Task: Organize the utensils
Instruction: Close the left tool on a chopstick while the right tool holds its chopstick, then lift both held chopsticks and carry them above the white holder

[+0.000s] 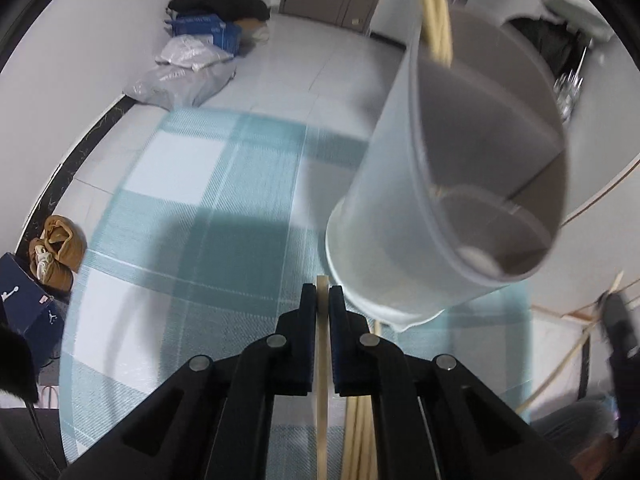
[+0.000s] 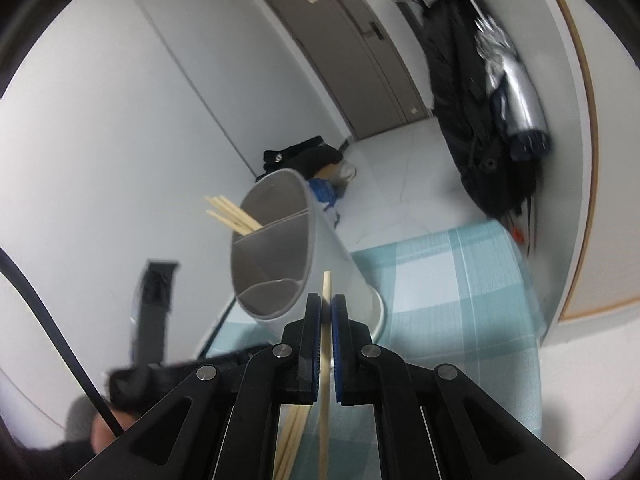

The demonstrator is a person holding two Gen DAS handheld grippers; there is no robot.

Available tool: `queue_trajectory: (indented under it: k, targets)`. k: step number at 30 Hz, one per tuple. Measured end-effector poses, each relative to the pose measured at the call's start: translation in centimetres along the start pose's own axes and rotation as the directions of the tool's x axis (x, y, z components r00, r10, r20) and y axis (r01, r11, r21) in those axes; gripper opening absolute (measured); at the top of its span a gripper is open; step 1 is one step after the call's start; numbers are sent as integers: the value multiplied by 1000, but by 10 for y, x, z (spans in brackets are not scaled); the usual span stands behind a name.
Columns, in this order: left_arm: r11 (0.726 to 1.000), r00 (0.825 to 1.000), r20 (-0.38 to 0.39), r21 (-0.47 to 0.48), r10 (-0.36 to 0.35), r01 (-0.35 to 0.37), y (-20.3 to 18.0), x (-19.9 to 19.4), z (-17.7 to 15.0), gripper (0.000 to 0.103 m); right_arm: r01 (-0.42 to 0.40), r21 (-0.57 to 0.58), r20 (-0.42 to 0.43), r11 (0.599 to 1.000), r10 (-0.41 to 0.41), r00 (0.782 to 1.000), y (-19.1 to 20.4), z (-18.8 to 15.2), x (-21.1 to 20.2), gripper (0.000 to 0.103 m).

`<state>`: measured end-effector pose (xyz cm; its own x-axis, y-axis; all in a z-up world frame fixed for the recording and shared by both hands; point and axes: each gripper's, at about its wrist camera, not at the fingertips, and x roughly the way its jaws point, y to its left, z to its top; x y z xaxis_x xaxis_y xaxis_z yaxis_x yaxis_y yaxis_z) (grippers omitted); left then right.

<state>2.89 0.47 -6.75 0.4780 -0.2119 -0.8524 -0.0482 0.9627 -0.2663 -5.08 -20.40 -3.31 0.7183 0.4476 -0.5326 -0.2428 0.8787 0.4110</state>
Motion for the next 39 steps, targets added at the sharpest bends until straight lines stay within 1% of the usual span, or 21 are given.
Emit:
queue_trajectory:
  k: [4, 6, 7, 8, 10, 12, 17, 19, 23, 30, 33, 39]
  targets:
    - [999, 996, 77, -21, -43, 45, 3, -29, 0, 3, 21, -71, 12, 997, -21, 1000, 17, -5, -3, 4]
    - [994, 988, 125, -40, -92, 98, 6, -45, -3, 3, 28, -90, 18, 996, -26, 1000, 22, -7, -4, 4]
    - [991, 982, 149, -47, -115, 123, 7, -53, -2, 3, 38, -104, 34, 994, -35, 999, 26, -8, -7, 4]
    - [990, 978, 165, -46, -124, 133, 6, -58, 0, 3, 47, -118, 50, 992, -41, 998, 29, -8, -10, 4]
    - [990, 974, 184, -26, -134, 141, 2, -67, 3, 3, 52, -146, 75, 988, -41, 996, 37, -9, -15, 4]
    - [993, 973, 199, 12, -121, 121, -4, -74, 1, 3, 57, -169, 81, 984, -43, 996, 43, -11, -17, 4]
    - [992, 970, 216, 78, -109, 94, -11, -83, -5, 3, 72, -193, 86, 979, -56, 995, 53, -15, -18, 4]
    - [991, 969, 219, 98, -111, 92, -13, -94, -11, 3, 78, -193, 94, 978, -60, 994, 55, -14, -20, 4]
    - [989, 966, 236, 127, -106, 78, -16, -103, -15, 3, 80, -193, 100, 978, -61, 993, 57, -15, -23, 4]
    - [985, 970, 225, 163, -95, 59, -21, -108, -20, 2, 69, -187, 89, 980, -53, 995, 59, -18, -24, 4]
    - [981, 969, 217, 176, -117, 79, -23, -111, -21, 2, 60, -187, 97, 981, -42, 994, 61, -15, -27, 4]
    - [973, 959, 238, 205, -156, 107, -31, -127, -15, 2, 38, -199, 115, 979, -15, 993, 67, -9, -33, 4]
